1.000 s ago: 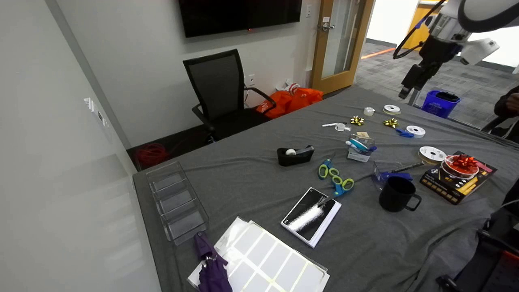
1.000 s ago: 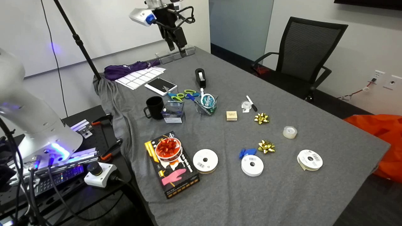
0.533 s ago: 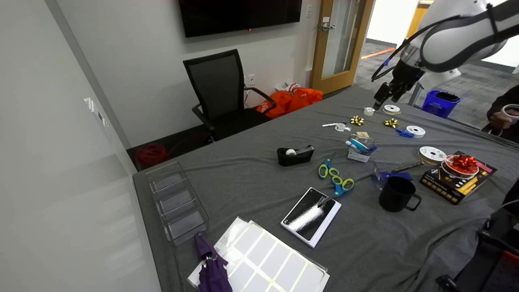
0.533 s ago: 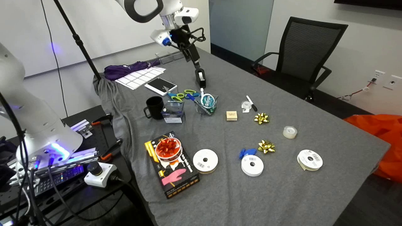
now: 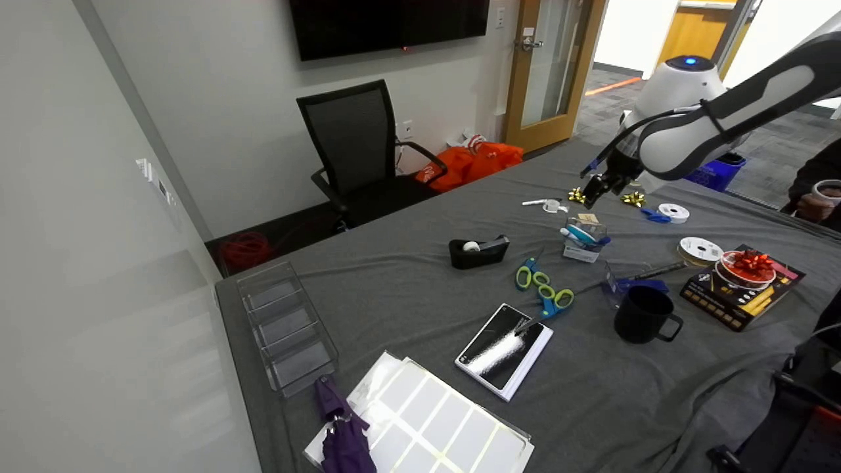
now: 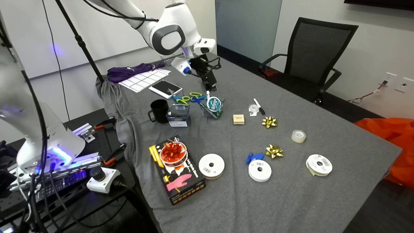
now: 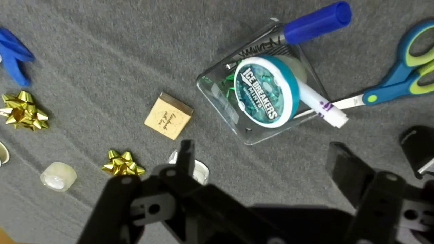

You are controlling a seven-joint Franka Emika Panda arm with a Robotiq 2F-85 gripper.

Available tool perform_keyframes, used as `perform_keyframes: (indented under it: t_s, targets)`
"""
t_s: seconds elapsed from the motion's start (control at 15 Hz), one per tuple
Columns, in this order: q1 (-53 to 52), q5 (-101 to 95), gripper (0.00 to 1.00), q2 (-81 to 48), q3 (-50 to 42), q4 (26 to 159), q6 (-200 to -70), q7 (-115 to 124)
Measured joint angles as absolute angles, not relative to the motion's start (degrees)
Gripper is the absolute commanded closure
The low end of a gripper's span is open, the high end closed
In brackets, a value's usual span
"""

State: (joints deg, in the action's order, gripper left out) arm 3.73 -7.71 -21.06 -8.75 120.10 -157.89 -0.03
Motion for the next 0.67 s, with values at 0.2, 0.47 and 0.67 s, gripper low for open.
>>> perform_keyframes:
  t_s: [0.2, 0.47, 0.67]
  targets:
    - [3.7, -8.3, 0.0, -23.7, -9.1, 118.8, -157.8, 0.0]
    - [3.7, -9.6, 0.0, -25.4, -9.3, 117.7, -156.2, -0.8]
    - [3.6, -11.2, 0.0, -25.9, -9.7, 117.3, -155.8, -0.7]
